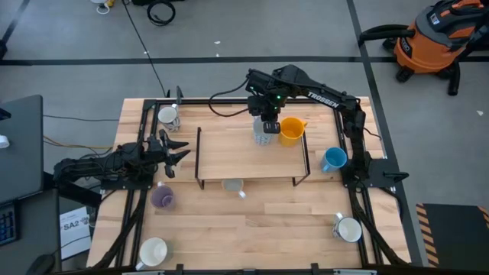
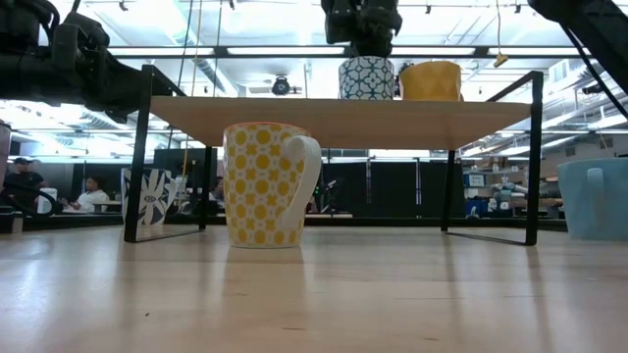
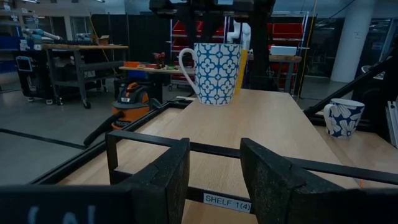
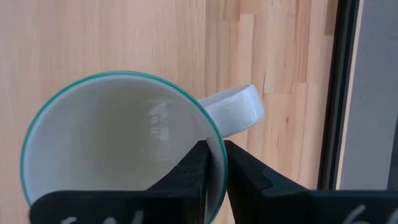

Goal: Place coffee mugs
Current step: Put the green patterned mug on the shelf, then put the blue mug on the shelf

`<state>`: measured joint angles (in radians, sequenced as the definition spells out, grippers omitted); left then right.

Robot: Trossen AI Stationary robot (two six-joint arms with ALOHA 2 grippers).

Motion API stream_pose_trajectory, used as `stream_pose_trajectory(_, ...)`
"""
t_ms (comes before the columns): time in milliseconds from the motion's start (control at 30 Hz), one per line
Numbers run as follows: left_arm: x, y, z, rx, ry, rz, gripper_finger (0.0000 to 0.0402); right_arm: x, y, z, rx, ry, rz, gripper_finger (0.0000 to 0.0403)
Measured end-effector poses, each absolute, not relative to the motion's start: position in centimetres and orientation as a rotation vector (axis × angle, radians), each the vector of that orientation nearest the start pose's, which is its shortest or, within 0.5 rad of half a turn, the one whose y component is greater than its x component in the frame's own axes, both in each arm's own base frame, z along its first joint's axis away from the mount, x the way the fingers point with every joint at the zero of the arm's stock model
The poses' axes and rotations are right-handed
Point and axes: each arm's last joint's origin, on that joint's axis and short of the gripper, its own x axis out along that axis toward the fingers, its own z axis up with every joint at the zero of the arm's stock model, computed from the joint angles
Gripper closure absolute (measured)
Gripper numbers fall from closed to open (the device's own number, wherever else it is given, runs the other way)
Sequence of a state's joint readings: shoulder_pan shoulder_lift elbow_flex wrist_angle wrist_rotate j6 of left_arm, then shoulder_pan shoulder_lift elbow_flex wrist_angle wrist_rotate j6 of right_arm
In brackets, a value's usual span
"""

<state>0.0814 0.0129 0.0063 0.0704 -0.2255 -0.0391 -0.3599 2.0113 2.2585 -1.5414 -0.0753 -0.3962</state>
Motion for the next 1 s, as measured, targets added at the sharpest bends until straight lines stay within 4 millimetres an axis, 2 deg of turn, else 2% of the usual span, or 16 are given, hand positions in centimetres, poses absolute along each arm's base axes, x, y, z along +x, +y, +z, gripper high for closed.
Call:
stream_pose_trajectory(633, 9.63, 1.44, 17.14, -0.043, -0.070, 0.306, 0.0253, 35.95, -13.34, 36.79, -0.069, 1.272, -0.001, 0.0243)
stream_pose_trajectory(1000, 9.63, 1.44, 17.14, -0.043, -0.070, 0.306, 0.0253, 36.00, -13.34, 36.81, -0.068, 1.266, 0.001, 0.0234)
